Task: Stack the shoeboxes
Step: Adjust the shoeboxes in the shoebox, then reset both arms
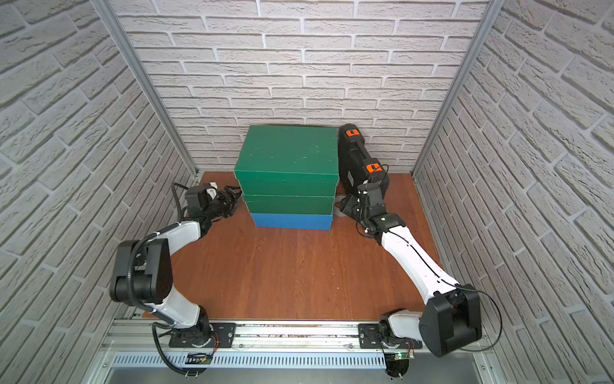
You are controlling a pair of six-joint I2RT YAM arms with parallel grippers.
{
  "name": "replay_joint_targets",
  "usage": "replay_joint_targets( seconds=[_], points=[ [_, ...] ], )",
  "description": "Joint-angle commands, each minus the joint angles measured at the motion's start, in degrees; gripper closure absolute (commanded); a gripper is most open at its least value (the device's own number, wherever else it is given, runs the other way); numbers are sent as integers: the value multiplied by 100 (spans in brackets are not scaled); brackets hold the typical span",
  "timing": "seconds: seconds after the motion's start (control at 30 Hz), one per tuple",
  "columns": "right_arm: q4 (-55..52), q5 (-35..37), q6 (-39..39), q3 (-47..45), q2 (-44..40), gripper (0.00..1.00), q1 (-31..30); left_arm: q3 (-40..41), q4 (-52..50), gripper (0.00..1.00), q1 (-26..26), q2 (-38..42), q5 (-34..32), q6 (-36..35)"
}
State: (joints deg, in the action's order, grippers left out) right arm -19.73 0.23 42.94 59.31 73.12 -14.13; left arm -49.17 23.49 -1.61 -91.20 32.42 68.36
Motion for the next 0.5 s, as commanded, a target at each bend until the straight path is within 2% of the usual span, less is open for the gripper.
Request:
replay_joint_targets(
  seconds=[0.0,0.1,0.27,0.37,0.43,0.47],
  points=[
    [-87,17,-142,-272,-469,42,-11,416,226,21,11,462,106,-223],
    [-364,163,-309,-549,-1077,41,-21,885,95,19,25,995,124,-430],
    [-1052,959,-653,-959,-2667,38,-12,1374,-903,9,11,2323,-293,-1461],
    [-1490,1720,-834,-1107,-3750,35,-11,1671,-1587,4,-6,3429,-1079,-2059],
    [-1519,2607,-937,-1335,-4364,30,-15,1855,-2040,2,8,4254,-2131,-2480],
    [-1320,2710,-1189,-1567,-4610,26,-10,1975,-2059,2,3,4532,-2510,-2554]
  ],
)
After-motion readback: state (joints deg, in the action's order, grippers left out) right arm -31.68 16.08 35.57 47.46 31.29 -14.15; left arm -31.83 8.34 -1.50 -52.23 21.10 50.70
